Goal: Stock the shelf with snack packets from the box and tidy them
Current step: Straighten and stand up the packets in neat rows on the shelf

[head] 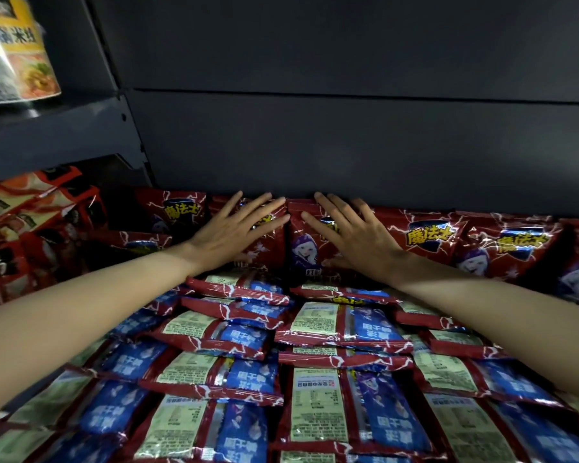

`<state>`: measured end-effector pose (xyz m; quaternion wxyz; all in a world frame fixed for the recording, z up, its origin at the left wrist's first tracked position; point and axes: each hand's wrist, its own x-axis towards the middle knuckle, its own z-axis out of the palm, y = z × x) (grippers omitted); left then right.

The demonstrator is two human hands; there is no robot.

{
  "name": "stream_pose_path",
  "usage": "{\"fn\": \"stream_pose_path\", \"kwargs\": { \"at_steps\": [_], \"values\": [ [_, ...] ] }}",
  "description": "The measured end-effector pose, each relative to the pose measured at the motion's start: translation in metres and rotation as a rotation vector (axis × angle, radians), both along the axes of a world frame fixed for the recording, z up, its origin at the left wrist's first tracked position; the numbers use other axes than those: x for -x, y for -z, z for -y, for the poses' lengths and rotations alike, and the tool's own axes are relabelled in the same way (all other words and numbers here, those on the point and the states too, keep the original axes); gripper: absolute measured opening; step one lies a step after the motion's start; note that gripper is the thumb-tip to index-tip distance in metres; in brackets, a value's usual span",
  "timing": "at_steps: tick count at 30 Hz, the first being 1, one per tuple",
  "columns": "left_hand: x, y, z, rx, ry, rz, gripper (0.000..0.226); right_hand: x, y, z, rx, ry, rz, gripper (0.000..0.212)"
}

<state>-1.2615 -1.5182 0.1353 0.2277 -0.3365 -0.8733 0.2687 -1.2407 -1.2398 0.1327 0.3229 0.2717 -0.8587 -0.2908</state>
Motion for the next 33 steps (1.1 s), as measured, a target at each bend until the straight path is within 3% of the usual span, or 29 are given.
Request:
{"fn": "stream_pose_path", "kwargs": {
  "at_steps": [8, 12, 17, 19, 21, 26, 30, 33],
  "values": [
    [0.001, -0.001, -0.007, -0.073, 0.039, 0.026, 0.124, 0.003, -0.005, 0.000, 0.000, -0.016, 0.028, 0.098],
    [-0.003, -0.008, -0.008, -0.047, 0.049, 0.103, 0.119, 0.000, -0.009, -0.001, 0.111, -0.095, 0.134, 0.095],
    [-0.028, -0.039, -0.002, -0.143, 0.061, 0.176, 0.075, -0.013, -0.034, 0.005, 0.221, -0.323, 0.229, 0.050],
    [-0.044, -0.056, 0.012, -0.225, 0.030, 0.201, 0.050, -0.015, -0.042, 0.011, 0.180, -0.407, 0.257, 0.036],
    [-0.065, -0.069, 0.035, -0.375, 0.066, 0.221, 0.039, -0.016, -0.048, 0.020, 0.113, -0.463, 0.261, 0.031],
    [-0.091, -0.062, 0.113, -0.695, -0.018, 0.344, 0.037, -0.010, -0.044, 0.055, 0.068, -0.505, 0.248, 0.046],
    [-0.074, -0.053, 0.134, -0.624, -0.224, 0.435, 0.039, 0.000, -0.035, 0.076, 0.024, -0.456, 0.239, 0.056],
    [-0.055, -0.045, 0.126, -0.556, -0.305, 0.375, 0.032, 0.004, -0.031, 0.079, 0.046, -0.425, 0.261, 0.061]
  ]
}}
